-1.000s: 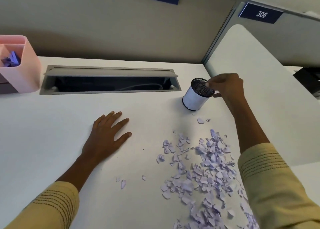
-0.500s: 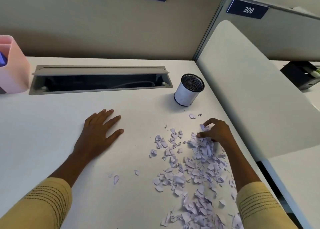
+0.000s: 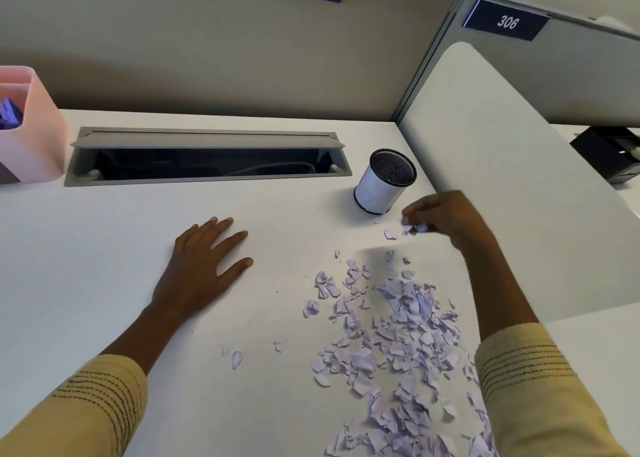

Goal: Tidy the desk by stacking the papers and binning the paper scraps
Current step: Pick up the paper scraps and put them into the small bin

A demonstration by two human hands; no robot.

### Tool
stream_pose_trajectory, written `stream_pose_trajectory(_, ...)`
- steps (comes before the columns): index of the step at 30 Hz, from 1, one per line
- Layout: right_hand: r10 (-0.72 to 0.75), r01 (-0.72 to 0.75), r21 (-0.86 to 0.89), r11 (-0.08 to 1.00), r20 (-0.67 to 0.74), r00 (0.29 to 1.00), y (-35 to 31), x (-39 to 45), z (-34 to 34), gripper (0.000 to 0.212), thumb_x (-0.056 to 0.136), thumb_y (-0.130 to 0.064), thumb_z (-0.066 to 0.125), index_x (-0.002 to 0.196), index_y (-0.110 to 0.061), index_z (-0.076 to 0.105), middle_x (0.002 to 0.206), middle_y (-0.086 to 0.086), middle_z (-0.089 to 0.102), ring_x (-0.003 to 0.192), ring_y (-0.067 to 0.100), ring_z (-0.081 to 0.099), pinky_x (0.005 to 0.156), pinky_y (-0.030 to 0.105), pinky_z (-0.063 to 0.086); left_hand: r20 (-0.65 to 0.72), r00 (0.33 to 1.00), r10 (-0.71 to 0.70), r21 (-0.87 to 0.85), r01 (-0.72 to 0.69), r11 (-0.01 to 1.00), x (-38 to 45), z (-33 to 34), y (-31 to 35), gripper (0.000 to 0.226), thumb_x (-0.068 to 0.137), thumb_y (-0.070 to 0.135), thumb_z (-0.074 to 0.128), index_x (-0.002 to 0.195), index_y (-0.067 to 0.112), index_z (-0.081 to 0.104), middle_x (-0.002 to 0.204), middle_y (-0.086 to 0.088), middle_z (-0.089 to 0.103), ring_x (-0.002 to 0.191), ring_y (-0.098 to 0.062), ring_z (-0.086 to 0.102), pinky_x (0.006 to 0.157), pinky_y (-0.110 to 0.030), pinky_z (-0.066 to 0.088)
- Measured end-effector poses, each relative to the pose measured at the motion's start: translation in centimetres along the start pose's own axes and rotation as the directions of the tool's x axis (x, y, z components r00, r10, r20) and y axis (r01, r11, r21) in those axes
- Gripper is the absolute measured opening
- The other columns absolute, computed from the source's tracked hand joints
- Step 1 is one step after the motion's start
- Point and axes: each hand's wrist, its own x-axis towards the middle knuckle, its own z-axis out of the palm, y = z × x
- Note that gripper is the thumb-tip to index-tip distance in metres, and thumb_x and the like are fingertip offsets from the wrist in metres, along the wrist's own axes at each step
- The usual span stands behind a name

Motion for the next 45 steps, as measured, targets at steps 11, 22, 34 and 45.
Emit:
stream_pose_trajectory(11,-0.220,0.183,-0.243,0.953,-0.133,0.966,-5.6,5.2,0.8,0.014,0.073,-0.014,0.074,0.084,-0.007,0.076,0.046,-0.010,0.062,0.047,0.001,0.053,0.059,0.011,0.046,0.015,1.000,-0.006,0.012,0.006,1.000,0.0,0.0,0.0,0.064,0.088,0.066,0.027,0.136,0.032,0.051,0.150,0.003,0.039,0.142,-0.018,0.028,0.117,-0.035,0.014)
stream_pose_trajectory(22,-0.098,0.041,-0.116,0.992,-0.544,0.833,1.5,3.0,2.4,0.025,0.083,-0.029,0.065,0.097,-0.009,0.074,0.087,0.014,0.071,0.086,0.025,0.065,0.085,0.028,0.049,0.025,1.000,-0.008,0.020,0.007,1.000,0.1,0.1,-0.2,0.063,0.089,0.066,0.028,0.137,0.032,0.050,0.150,0.004,0.038,0.142,-0.018,0.027,0.117,-0.037,0.016)
stream_pose_trajectory(34,-0.255,0.408,-0.589,0.698,0.328,0.910,6.0,-3.9,12.1,0.099,0.073,-0.083,0.007,0.149,-0.021,0.024,0.159,0.009,0.006,0.146,0.029,0.001,0.118,0.042,0.009,0.015,1.000,-0.003,-0.008,0.003,1.000,0.0,-0.2,0.1,0.064,0.088,0.065,0.029,0.137,0.031,0.049,0.151,0.002,0.038,0.143,-0.019,0.026,0.117,-0.035,0.012)
stream_pose_trajectory(45,-0.090,0.206,-0.621,0.756,0.214,0.973,4.2,-6.3,10.5,0.107,0.048,-0.056,0.086,0.139,-0.035,0.035,0.128,0.004,0.038,0.116,0.024,0.042,0.093,0.037,0.044,0.011,1.000,0.003,0.003,-0.003,1.000,0.0,-0.1,0.0,0.063,0.089,0.065,0.029,0.137,0.030,0.050,0.150,0.002,0.039,0.142,-0.020,0.028,0.116,-0.037,0.015)
